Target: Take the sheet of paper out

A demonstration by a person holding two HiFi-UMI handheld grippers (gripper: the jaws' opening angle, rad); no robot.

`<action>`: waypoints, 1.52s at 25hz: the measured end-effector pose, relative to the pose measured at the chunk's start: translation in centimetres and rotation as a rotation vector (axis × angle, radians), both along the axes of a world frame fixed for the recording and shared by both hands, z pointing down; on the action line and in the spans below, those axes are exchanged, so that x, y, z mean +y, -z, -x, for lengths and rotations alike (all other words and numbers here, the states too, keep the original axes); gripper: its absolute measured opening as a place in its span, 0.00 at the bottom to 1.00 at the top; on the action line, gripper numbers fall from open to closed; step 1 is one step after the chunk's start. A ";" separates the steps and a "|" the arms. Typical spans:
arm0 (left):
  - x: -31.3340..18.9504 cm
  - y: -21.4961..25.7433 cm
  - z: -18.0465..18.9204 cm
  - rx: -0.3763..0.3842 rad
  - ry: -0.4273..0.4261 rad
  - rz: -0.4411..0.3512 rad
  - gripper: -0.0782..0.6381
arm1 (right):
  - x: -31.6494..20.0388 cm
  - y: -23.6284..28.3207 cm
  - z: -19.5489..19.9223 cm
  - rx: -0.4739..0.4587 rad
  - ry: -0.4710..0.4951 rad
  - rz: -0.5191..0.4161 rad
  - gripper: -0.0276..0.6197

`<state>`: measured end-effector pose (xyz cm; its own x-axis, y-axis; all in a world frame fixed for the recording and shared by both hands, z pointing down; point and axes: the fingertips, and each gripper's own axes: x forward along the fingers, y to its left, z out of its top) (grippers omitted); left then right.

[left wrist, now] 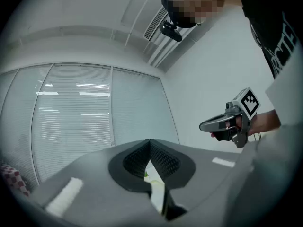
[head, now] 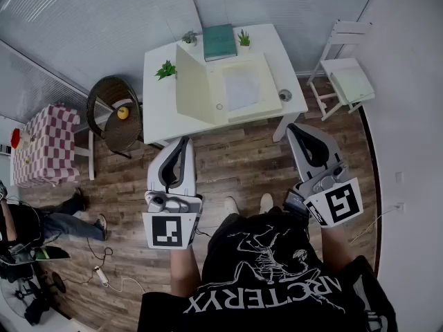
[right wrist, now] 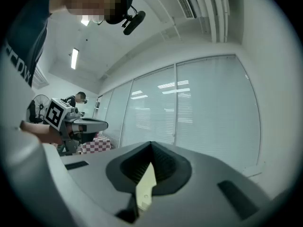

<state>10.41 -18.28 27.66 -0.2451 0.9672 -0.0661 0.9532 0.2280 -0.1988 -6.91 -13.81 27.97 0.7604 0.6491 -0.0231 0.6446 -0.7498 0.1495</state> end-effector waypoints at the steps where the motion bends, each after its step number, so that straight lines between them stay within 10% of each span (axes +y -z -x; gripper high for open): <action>1: 0.2 0.1 0.0 0.002 0.002 0.003 0.12 | 0.2 0.0 0.1 0.000 -0.001 0.000 0.06; 38: 4.7 -0.8 5.5 0.058 0.116 -0.029 0.12 | 5.2 -1.6 6.1 0.006 0.101 -0.024 0.06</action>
